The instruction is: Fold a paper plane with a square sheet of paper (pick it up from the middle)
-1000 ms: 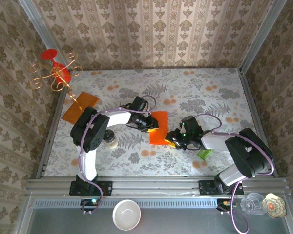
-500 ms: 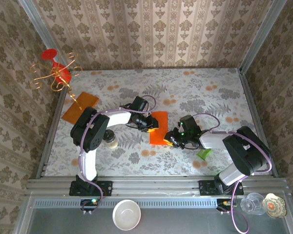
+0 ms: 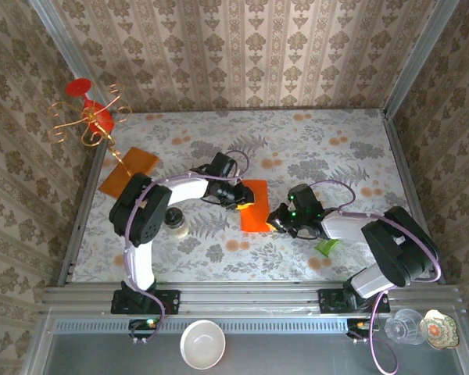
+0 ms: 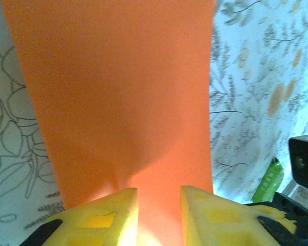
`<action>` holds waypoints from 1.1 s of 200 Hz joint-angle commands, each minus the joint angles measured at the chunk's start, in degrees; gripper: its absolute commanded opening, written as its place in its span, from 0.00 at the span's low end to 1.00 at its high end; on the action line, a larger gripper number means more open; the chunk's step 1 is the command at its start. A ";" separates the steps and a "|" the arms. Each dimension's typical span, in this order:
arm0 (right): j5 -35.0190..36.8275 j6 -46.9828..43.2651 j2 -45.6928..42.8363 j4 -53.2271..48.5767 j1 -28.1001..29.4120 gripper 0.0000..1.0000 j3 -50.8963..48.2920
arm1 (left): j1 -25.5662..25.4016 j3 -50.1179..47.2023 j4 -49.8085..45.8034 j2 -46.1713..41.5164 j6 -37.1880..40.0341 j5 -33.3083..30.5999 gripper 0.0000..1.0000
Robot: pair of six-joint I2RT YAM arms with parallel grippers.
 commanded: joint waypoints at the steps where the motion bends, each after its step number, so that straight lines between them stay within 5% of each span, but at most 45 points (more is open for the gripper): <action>1: 1.79 -2.27 -3.24 -4.80 0.23 0.00 -0.08 | 0.82 1.64 -0.51 -2.29 -0.16 0.36 0.26; 113: -2.31 -5.26 -2.72 -1.69 0.27 0.00 0.86 | 2.17 3.75 -5.37 4.32 3.04 -1.72 0.13; 162: -7.01 -6.24 5.84 4.15 1.39 0.00 7.06 | 2.08 1.60 -4.83 4.74 2.71 -1.66 0.11; 220: -4.23 -6.83 12.99 3.39 2.62 0.00 14.30 | 2.38 1.55 -4.75 4.34 2.75 -0.88 0.11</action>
